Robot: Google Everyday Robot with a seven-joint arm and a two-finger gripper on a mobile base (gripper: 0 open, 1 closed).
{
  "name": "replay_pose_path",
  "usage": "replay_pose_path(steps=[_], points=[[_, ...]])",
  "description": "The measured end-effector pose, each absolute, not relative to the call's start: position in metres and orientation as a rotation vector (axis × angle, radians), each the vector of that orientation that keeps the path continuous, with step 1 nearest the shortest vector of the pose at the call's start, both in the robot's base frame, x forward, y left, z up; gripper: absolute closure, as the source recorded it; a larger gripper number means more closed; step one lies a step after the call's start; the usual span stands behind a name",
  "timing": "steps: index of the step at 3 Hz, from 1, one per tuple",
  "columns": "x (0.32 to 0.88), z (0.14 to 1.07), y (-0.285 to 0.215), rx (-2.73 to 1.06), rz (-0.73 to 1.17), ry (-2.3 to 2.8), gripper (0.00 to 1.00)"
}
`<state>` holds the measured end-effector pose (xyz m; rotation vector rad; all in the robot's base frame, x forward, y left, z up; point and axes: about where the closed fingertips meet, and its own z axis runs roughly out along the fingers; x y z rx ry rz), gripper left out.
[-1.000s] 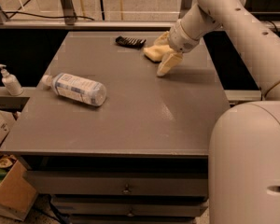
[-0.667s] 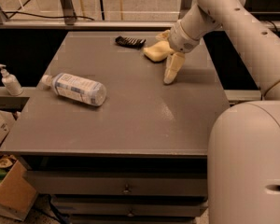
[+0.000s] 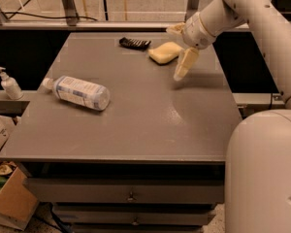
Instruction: Move sponge near rxbar chocolate
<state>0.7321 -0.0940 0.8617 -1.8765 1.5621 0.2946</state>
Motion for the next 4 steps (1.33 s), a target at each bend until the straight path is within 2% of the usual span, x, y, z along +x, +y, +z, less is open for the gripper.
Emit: replay_pose_path(steps=[2, 4], points=[[0.717, 0.911, -0.143, -1.717, 0.206, 1.551, 0.0], [0.691, 0.932, -0.222, -1.589, 0.102, 1.597, 0.0]])
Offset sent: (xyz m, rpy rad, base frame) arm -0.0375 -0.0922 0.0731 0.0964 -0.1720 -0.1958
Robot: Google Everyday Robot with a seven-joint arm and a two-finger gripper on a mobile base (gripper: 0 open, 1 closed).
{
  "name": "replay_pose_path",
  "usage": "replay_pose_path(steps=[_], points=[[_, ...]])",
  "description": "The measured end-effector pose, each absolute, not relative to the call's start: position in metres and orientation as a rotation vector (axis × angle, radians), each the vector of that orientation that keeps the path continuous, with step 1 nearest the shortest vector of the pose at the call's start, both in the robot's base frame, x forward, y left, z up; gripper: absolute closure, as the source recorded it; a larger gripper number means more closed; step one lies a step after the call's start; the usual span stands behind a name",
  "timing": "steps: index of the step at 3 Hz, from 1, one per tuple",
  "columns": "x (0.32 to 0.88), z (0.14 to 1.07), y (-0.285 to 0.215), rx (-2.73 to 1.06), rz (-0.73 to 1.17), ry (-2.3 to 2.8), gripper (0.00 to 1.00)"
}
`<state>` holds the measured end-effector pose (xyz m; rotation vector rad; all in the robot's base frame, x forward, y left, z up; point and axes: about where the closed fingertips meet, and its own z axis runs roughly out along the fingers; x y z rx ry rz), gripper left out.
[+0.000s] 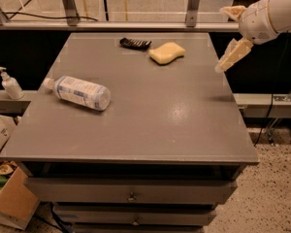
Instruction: Move sponge near rxbar chocolate
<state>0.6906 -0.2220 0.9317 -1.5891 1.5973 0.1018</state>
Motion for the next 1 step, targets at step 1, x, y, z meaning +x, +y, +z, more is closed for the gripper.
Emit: replay_pose_path(steps=[1], points=[[0.6906, 0.9316, -0.2219, -1.589, 0.102, 1.597, 0.0]])
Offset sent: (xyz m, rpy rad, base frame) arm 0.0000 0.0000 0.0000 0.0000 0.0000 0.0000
